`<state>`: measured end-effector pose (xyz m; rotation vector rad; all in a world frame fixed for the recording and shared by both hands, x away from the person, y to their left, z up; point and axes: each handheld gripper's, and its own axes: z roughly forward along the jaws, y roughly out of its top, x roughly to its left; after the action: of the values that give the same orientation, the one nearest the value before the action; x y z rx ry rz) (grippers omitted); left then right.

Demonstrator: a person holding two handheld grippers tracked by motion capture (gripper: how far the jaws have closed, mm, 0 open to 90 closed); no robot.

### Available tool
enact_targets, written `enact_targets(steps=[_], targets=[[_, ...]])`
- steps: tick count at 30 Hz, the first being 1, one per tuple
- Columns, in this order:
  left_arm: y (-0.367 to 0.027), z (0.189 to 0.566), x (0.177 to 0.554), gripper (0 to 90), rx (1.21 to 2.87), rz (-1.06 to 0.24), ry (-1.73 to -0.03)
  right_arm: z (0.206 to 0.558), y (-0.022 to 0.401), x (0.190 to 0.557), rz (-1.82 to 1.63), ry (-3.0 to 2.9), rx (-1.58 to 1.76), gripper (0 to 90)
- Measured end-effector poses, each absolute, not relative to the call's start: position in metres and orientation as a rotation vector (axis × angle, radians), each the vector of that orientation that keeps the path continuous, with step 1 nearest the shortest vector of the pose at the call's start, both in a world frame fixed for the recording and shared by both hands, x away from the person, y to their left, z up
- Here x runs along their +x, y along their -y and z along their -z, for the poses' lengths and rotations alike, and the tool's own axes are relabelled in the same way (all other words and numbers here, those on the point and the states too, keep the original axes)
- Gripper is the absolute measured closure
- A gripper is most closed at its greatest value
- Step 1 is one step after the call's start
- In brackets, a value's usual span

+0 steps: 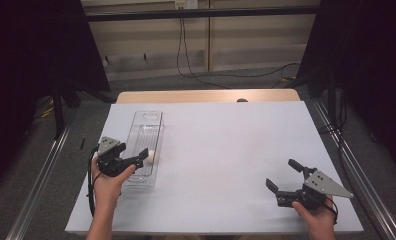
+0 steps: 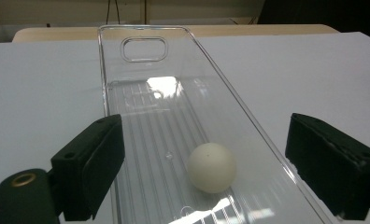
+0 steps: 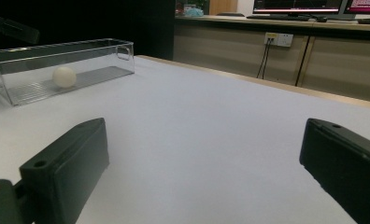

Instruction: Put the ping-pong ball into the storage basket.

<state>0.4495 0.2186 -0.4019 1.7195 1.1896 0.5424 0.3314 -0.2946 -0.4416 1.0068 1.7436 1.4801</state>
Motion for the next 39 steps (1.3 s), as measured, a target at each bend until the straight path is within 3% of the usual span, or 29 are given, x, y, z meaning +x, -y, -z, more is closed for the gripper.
enact_targets(steps=[11, 39], targets=[[-0.224, 0.406, 0.437, 2.8, 1.685, -0.554, -1.123, 0.442, 0.294, 0.332, -1.476, -1.746, 1.009, 0.8], [-0.232, 0.412, 0.414, 2.6, 1.644, -0.591, -1.057, 0.442, 0.294, 0.332, -1.474, -1.747, 1.008, 0.8]])
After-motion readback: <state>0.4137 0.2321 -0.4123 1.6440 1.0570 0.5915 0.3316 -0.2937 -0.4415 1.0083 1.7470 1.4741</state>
